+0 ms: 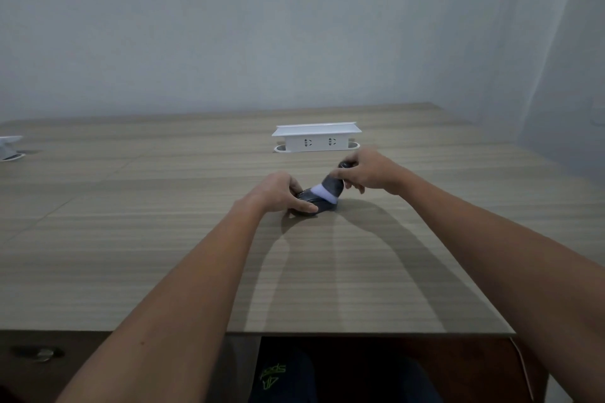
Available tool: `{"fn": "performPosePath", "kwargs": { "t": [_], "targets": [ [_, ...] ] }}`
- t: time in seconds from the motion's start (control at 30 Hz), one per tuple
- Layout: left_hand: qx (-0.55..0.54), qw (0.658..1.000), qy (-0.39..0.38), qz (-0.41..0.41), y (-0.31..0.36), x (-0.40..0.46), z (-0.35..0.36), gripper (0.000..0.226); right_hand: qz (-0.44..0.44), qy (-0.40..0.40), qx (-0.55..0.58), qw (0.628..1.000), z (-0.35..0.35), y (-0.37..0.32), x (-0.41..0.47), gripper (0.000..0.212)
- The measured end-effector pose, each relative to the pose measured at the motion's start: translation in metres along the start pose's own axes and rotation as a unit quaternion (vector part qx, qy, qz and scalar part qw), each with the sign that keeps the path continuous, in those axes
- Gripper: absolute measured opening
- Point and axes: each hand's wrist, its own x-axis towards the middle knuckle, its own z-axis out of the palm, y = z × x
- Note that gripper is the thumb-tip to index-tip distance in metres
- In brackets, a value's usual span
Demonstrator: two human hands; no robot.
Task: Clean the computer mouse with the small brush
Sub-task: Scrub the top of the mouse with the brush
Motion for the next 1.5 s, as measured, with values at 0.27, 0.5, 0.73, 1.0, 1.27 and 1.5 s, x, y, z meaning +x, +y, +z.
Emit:
{"fn": "performPosePath", "kwargs": {
  "t": [0.27,0.5,0.73,1.0,1.27,1.5],
  "targets": [
    [-0.011,1.0,0.002,-0.002,0.0,-0.002,0.001,0.036,0.012,0.009,0.017,1.0,-0.002,0.004,0.0,0.026],
    [-0.019,1.0,0.001,-0.001,0.002,-0.005,0.001,0.032,0.025,0.037,-0.003,0.999,-0.006,0.01,0.0,0.023],
    [-0.019,1.0,-0.003,0.006,-0.001,-0.003,0.001,0.036,0.028,0.024,-0.101,0.994,-0.005,0.003,0.007,0.02],
    [-0.019,0.999,-0.022,0.025,-0.004,-0.003,0.001,0.036,0.046,0.015,-0.066,0.997,0.005,-0.004,0.013,0.019],
    [-0.021,0.999,-0.026,0.034,-0.004,-0.003,-0.001,0.033,0.059,0.005,0.011,0.998,0.006,-0.005,0.015,0.018],
    [-0.02,0.999,-0.019,0.032,-0.007,-0.001,0.001,0.035,0.044,0.002,0.031,0.999,0.001,-0.009,0.015,0.022]
  ]
}}
